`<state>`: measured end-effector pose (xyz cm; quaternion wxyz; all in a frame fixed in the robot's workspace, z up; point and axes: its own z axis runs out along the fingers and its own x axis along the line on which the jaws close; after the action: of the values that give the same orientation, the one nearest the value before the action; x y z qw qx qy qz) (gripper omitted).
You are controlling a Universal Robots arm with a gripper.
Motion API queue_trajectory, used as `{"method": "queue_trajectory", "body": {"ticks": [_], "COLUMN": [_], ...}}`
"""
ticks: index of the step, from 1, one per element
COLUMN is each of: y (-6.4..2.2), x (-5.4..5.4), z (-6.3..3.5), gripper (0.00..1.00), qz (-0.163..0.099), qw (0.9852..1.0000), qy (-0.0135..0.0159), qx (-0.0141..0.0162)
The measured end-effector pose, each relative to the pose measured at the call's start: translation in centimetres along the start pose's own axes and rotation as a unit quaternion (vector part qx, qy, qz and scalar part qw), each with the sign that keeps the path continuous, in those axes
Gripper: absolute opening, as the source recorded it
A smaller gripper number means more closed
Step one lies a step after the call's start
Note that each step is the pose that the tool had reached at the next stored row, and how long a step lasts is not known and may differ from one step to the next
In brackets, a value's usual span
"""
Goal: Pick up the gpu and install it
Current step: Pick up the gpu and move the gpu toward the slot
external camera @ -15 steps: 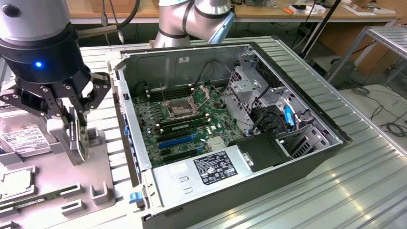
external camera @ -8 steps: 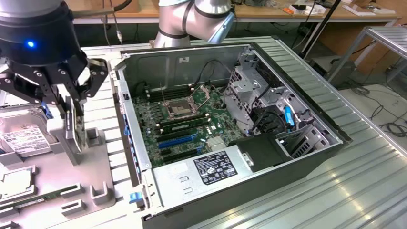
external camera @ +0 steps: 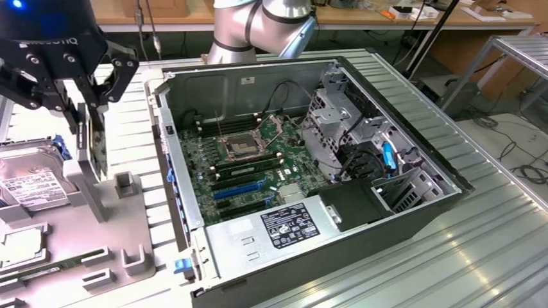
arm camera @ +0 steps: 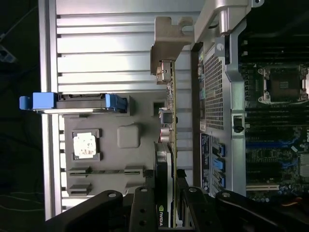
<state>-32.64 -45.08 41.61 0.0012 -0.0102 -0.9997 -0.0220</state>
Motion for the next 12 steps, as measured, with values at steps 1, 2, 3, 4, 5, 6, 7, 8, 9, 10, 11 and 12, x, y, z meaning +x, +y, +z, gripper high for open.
{"method": "queue_trajectory", "body": {"ticks": [1, 2, 3, 4, 5, 6, 7, 8, 9, 10, 11, 12], "y": [0.09, 0.1, 0.1, 0.1, 0.12, 0.13, 0.14, 0.16, 0.19, 0.21, 0.23, 0.24], "x": [0.0, 0.0, 0.0, 0.0, -0.1, -0.7, -1.3, -1.9, -2.6, -3.3, -3.7, -4.0], "z": [-0.4, -0.46, -0.46, -0.49, -0.49, -0.48, -0.48, -0.48, -0.48, -0.48, -0.48, -0.48], "gripper": [0.27, 0.27, 0.27, 0.27, 0.27, 0.27, 0.27, 0.27, 0.27, 0.27, 0.27, 0.27], "qz": [0.0, 0.0, 0.0, 0.0, 0.0, 0.0, 0.0, 0.0, 0.0, 0.0, 0.0, 0.0], "qw": [1.0, 1.0, 1.0, 1.0, 1.0, 1.0, 1.0, 1.0, 1.0, 1.0, 1.0, 1.0], "qy": [0.0002, 0.0003, 0.0002, 0.0004, 0.0005, 0.0004, 0.0004, 0.0004, 0.0004, 0.0004, 0.0004, 0.0004], "qx": [0.0, 0.0002, 0.0005, 0.001, 0.0011, 0.0011, 0.0011, 0.0011, 0.0011, 0.0011, 0.0011, 0.0011]}}
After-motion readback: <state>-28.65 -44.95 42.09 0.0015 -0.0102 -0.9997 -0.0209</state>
